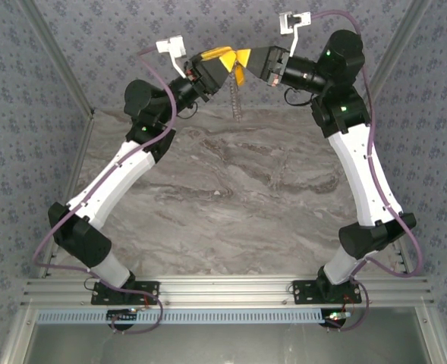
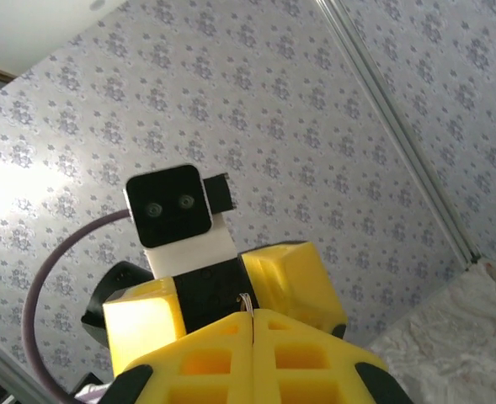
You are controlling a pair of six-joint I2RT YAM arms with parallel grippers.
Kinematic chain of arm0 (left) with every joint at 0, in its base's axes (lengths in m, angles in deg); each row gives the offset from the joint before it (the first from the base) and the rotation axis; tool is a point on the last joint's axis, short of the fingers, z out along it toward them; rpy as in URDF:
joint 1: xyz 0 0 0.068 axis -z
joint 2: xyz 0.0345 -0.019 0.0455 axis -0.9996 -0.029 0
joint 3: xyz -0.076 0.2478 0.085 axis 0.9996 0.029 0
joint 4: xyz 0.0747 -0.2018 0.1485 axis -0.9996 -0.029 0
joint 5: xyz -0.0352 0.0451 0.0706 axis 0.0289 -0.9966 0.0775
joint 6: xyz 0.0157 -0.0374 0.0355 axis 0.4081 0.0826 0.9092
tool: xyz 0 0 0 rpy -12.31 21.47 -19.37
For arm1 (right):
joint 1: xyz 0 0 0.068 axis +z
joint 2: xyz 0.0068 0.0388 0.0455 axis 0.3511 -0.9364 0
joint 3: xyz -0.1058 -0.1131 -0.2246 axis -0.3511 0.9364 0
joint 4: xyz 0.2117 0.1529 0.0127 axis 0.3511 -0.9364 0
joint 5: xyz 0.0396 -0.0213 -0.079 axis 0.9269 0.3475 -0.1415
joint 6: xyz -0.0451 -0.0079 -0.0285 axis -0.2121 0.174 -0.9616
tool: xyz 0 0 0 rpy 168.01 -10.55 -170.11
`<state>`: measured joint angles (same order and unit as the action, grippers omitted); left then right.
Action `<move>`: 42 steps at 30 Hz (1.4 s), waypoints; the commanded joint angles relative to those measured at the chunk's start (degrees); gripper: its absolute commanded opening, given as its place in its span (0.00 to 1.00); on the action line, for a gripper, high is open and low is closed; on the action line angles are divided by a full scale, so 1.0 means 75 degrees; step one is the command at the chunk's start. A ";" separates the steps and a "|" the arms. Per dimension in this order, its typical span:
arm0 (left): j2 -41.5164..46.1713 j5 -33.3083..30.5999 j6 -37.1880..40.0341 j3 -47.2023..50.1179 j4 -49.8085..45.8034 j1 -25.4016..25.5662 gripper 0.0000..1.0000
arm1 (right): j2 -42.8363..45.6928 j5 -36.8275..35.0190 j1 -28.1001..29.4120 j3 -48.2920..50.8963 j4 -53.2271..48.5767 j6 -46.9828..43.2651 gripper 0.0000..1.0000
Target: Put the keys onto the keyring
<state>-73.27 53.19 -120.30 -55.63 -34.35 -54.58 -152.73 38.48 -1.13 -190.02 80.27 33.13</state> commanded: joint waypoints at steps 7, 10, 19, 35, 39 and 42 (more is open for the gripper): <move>0.1025 0.0377 0.1772 -0.0202 -0.2284 -0.0473 0.62 | 0.0498 0.0585 -0.0734 -0.0098 -0.1947 -0.1586 0.00; 0.1041 0.0776 0.2465 -0.0606 -0.3376 -0.0563 0.63 | 0.0464 0.0535 -0.0785 -0.0502 -0.3212 -0.2527 0.00; 0.0386 0.1830 0.4281 -0.2412 -0.6817 -0.0552 0.65 | 0.0302 0.0353 -0.0786 -0.1463 -0.5675 -0.4325 0.00; -0.0403 0.3101 0.4003 -0.3291 -0.7440 -0.0480 0.39 | 0.0342 0.0373 -0.0264 -0.1433 -0.6065 -0.4532 0.00; -0.0459 0.3196 0.3990 -0.3348 -0.7488 -0.0457 0.43 | 0.0336 0.0387 -0.0234 -0.1418 -0.6001 -0.4508 0.00; -0.0476 0.3236 0.3967 -0.3348 -0.7498 -0.0458 0.44 | 0.0335 0.0439 -0.0240 -0.1396 -0.5880 -0.4430 0.00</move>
<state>-76.40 75.51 -90.13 -79.00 -90.44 -58.56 -151.01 40.75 -3.14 -199.42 35.14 0.09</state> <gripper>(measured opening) 0.444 0.066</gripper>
